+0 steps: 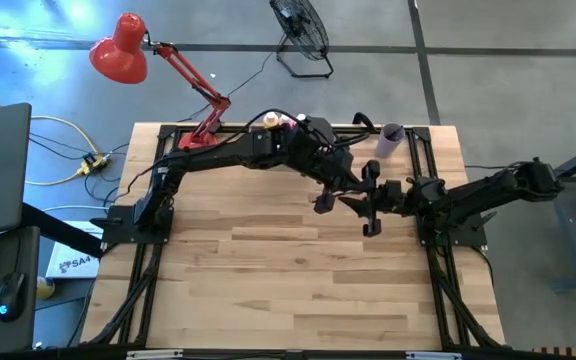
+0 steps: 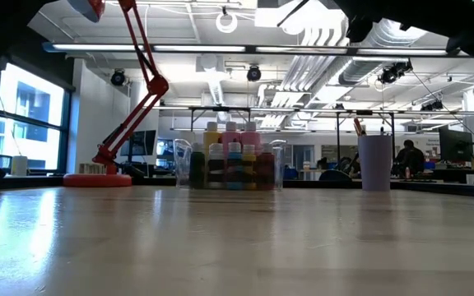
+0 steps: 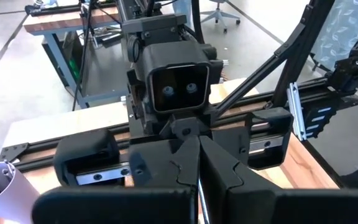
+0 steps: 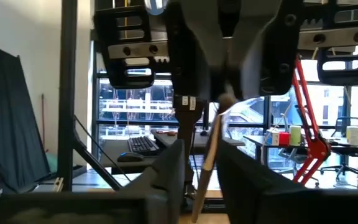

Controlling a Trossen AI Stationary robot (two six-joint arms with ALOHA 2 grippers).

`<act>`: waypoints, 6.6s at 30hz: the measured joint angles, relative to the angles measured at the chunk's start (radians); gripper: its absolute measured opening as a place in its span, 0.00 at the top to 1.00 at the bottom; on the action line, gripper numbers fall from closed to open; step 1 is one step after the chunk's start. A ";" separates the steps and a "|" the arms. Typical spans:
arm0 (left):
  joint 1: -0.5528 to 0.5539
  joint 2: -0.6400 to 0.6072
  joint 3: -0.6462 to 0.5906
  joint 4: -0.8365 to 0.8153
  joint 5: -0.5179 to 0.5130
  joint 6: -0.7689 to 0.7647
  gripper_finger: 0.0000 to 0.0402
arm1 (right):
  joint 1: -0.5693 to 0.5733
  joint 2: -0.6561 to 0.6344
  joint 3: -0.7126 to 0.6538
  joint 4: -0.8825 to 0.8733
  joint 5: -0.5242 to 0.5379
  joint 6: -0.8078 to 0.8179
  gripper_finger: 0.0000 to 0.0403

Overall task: Pick & Place Paint Supplies
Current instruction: Put the black paint brush into the violet cup, then return to Home Position

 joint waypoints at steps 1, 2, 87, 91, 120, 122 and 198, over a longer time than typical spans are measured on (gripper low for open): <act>0.000 0.000 0.000 0.000 0.000 0.000 1.00 | 0.000 0.000 0.000 0.000 -0.006 0.000 0.81; 0.000 0.000 0.000 0.000 0.000 0.000 1.00 | 0.001 0.000 0.000 0.000 -0.008 0.000 0.84; 0.020 -0.182 0.000 -0.653 -0.607 -0.114 0.54 | 0.002 -0.229 0.050 -0.423 0.801 -0.184 0.97; 0.020 -0.183 -0.029 -0.624 -0.606 -0.076 0.60 | 0.002 -0.241 0.167 -0.645 0.839 -0.180 0.97; 0.020 -0.850 -1.343 0.299 -0.542 -0.049 1.00 | -0.240 -0.250 0.256 -0.865 0.991 -0.044 0.97; 0.020 -0.888 -1.383 0.325 -0.542 -0.052 1.00 | -0.268 -0.245 0.255 -0.865 1.032 -0.044 0.97; 0.020 -0.992 -1.513 0.368 -0.393 -0.131 1.00 | -0.540 -0.187 0.255 -1.048 0.789 0.161 0.64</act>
